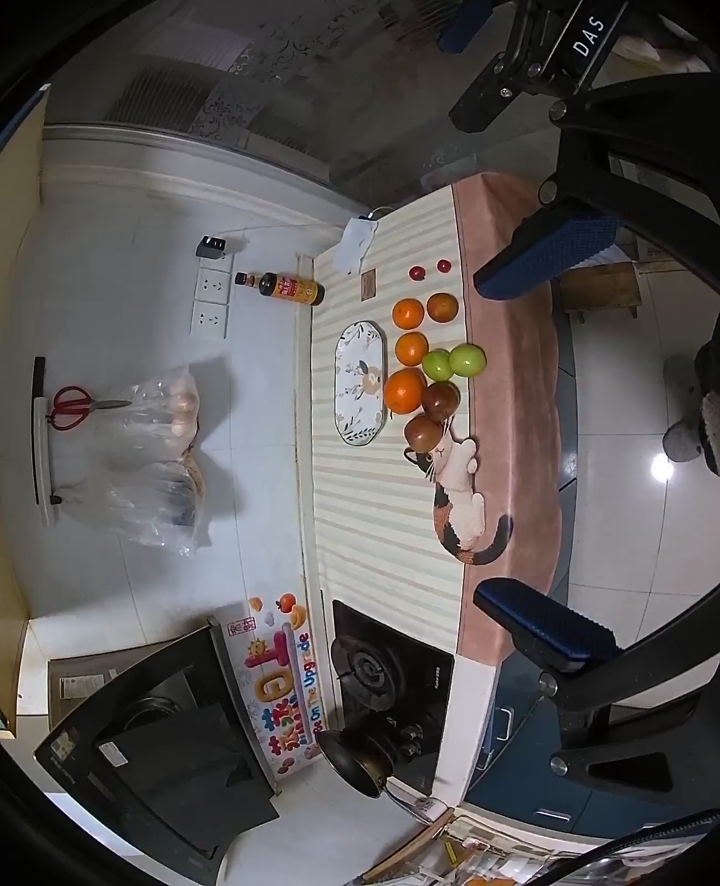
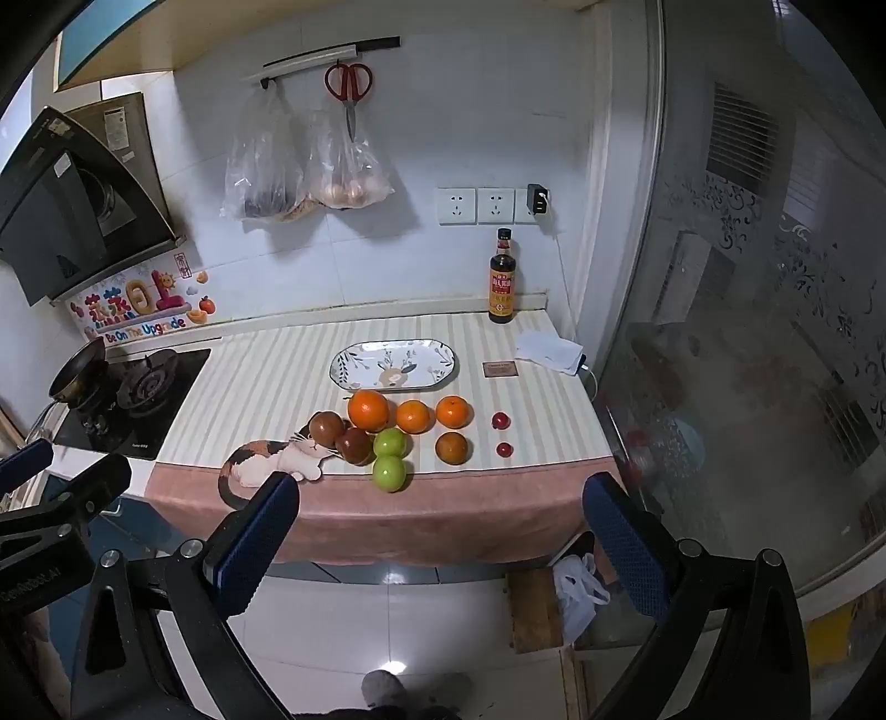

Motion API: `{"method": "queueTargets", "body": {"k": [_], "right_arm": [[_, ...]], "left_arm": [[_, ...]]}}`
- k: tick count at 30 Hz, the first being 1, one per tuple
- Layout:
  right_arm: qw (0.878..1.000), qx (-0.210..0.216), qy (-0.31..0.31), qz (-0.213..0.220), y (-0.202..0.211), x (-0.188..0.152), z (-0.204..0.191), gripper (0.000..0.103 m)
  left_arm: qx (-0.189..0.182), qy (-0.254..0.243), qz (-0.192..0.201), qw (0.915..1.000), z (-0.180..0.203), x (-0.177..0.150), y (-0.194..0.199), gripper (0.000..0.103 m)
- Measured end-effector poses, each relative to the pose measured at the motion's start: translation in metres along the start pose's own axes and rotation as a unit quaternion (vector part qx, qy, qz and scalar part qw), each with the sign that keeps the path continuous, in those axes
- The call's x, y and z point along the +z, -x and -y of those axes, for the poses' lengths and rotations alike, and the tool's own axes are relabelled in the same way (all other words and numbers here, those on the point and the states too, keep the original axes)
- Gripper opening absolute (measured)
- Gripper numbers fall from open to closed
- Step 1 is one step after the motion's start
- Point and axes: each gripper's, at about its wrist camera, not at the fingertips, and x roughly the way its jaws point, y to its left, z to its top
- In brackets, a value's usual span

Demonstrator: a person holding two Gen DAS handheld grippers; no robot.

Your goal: Organize fruits

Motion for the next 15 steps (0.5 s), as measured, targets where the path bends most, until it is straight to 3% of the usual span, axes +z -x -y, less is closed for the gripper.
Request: {"method": "queueTargets", "body": {"k": [15], "right_arm": [[1.0,0.001,-0.003,-0.001,-0.005,0.005,0.003,0.103]], "left_arm": [[0.004,-0.009,-0.003,0.9999,0.009,0.014,-0.008,0.103]]}}
